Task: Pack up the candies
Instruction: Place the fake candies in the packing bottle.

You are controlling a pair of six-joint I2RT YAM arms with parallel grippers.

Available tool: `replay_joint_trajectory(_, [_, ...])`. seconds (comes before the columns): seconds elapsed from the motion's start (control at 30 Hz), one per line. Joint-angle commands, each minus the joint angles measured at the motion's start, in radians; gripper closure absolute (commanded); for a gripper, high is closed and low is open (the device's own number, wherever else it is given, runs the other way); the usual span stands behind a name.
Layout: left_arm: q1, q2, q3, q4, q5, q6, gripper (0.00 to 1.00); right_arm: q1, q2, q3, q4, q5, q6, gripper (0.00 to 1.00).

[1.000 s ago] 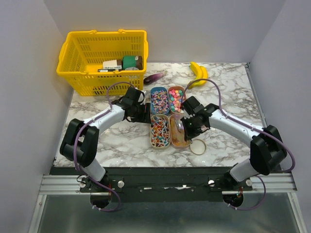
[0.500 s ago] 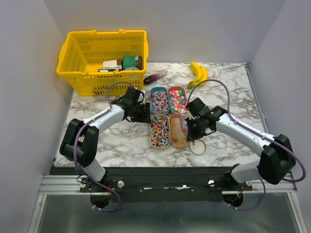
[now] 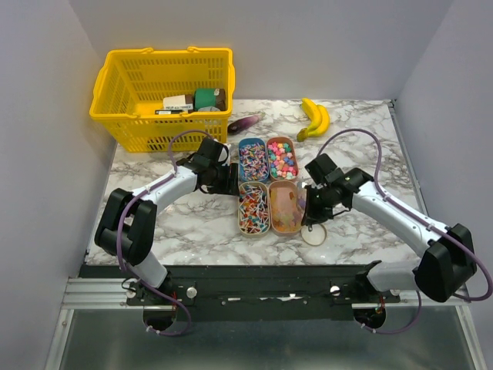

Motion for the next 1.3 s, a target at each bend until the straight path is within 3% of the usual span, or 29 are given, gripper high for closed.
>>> replay_joint_trajectory(0.0, [0.005, 0.012, 0.029, -0.004, 0.023, -0.008, 0.37, -0.052, -0.043, -0.014, -0.024, -0.037, 0.061, 0.99])
replay_joint_trajectory(0.13, [0.005, 0.012, 0.032, -0.007, 0.023, -0.008, 0.37, -0.089, -0.052, -0.043, -0.016, -0.077, 0.070, 0.99])
replay_joint_trajectory(0.8, [0.005, 0.009, 0.035, -0.019, 0.017, -0.008, 0.37, -0.370, -0.091, -0.220, 0.193, -0.558, 0.237, 0.99])
replay_joint_trajectory(1.27, [0.006, 0.006, 0.047, -0.025, 0.003, -0.007, 0.37, -0.465, -0.143, -0.264, 0.305, -0.689, 0.426, 0.99])
